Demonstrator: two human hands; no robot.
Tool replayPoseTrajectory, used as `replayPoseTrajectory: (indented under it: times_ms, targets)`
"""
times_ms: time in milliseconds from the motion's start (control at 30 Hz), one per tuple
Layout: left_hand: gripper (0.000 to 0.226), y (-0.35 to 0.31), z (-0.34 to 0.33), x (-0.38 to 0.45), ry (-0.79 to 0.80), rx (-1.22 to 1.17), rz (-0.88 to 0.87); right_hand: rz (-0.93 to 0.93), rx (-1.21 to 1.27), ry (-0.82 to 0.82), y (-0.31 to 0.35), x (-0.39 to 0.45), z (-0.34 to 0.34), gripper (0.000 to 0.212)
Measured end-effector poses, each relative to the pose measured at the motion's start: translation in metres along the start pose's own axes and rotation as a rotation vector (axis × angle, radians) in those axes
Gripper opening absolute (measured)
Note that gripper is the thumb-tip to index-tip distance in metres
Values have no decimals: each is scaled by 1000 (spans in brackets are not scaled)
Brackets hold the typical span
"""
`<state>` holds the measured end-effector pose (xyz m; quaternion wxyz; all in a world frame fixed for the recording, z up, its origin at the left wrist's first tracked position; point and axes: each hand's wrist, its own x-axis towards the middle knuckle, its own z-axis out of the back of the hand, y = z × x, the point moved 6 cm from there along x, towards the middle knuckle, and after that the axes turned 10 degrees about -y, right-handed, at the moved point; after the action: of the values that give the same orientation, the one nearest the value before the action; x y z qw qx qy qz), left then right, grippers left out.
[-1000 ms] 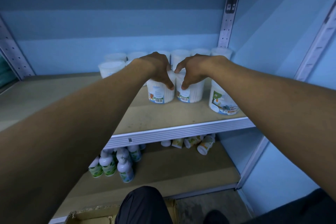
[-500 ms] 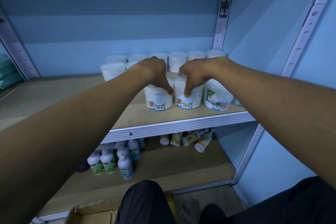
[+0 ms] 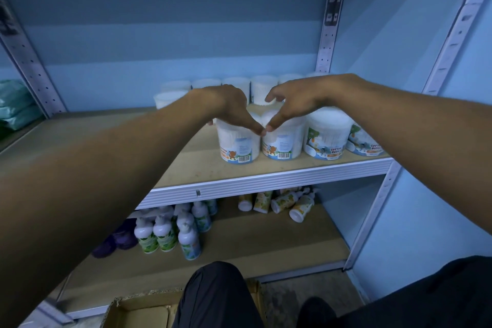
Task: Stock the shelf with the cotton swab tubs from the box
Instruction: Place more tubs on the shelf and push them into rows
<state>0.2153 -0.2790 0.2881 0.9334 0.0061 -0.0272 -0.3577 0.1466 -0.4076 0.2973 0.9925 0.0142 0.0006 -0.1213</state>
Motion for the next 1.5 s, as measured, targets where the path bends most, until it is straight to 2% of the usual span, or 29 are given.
replayPoseTrajectory:
  times_ms: [67, 167, 267, 367, 567, 767, 900, 967, 1067, 1267, 1500]
  targets:
    - [91, 6, -4, 4, 64, -105, -21, 0, -68, -9, 1, 0, 3, 111]
    - [91, 14, -11, 10, 146, -249, -11, 17, -182, 9, 7, -3, 5, 88]
    - [89, 15, -14, 12, 175, -282, 2, 39, -172, 17, 12, -5, 4, 72]
    - [88, 13, -12, 13, 179, -276, 18, 54, -157, 26, 13, -4, 4, 67]
    - [89, 11, -6, 9, 175, -186, 65, 48, -64, 60, 8, 1, 4, 73]
    - [101, 8, -10, 5, 187, -170, 84, 66, -11, 130, 8, -3, 4, 77]
    - [112, 7, -3, 3, 172, -195, 18, 50, -78, 63, 8, -3, 14, 84]
    - [107, 6, 1, 2, 190, -223, -2, 48, -134, 56, 9, -5, 15, 87]
    - [103, 5, 2, 2, 204, -208, -35, 42, -168, 69, 9, -9, 13, 79]
    - [100, 7, -3, 7, 210, -190, -16, 41, -89, 99, 7, -8, 9, 70]
    - [90, 9, -3, 4, 190, -235, 36, 58, -21, 181, 4, -8, 6, 73]
